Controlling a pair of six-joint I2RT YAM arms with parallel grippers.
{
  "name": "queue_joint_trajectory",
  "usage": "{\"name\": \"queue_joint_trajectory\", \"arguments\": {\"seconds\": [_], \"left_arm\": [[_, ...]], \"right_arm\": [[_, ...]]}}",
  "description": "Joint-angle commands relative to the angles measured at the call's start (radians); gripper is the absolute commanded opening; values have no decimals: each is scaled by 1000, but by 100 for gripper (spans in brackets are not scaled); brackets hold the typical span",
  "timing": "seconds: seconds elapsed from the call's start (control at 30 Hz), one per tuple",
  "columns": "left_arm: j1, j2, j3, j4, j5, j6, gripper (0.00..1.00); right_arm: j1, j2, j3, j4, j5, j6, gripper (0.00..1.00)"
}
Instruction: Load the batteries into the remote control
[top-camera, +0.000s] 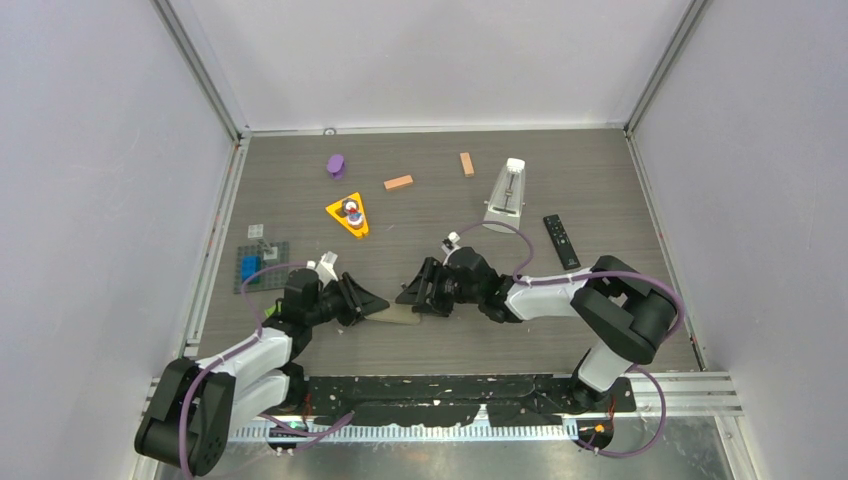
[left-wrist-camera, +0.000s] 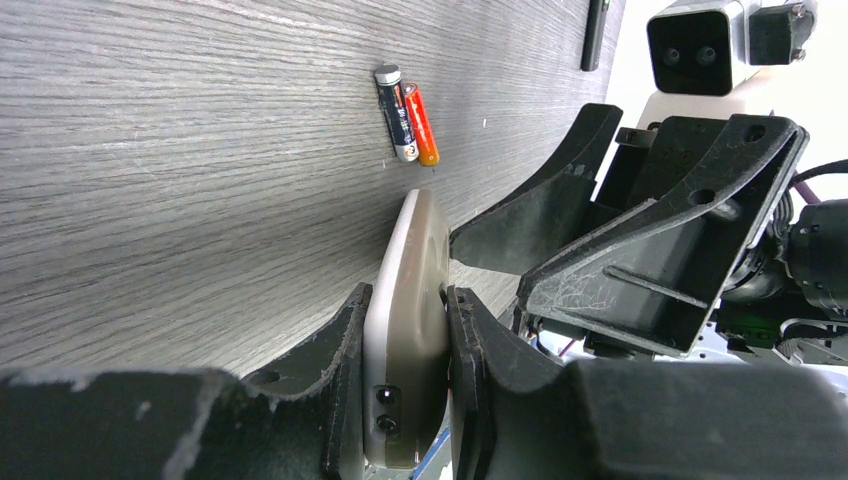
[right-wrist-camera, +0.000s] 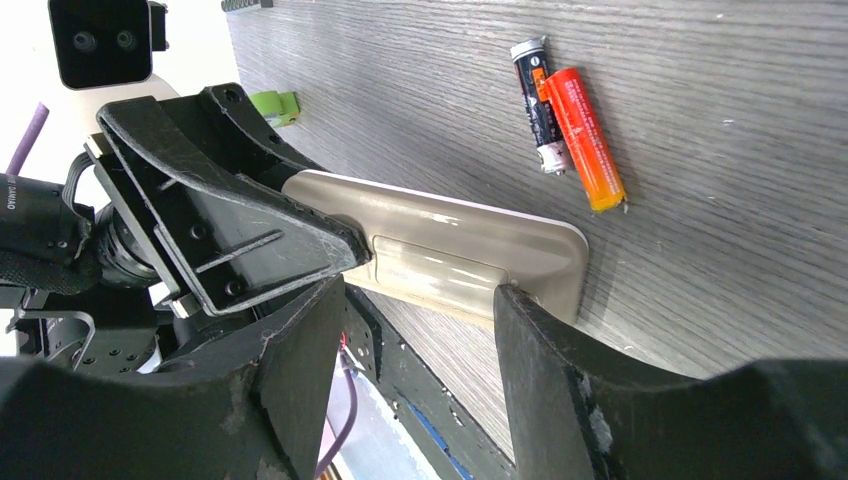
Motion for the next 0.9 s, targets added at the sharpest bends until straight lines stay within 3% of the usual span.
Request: {"name": "queue_joint_trajectory", "arguments": {"seconds": [0.0, 0.57, 0.87], "left_arm": [[-4, 17, -36, -108, -84, 38, 0], [-4, 4, -27, -133, -91, 48, 0], [-5, 10, -29, -130, -91, 48, 0]], "right_arm": [[0, -17, -26, -46, 32, -10, 62], [-5, -27, 14, -61, 37, -63, 62], [-5, -71, 17, -52, 57, -91, 46]]}}
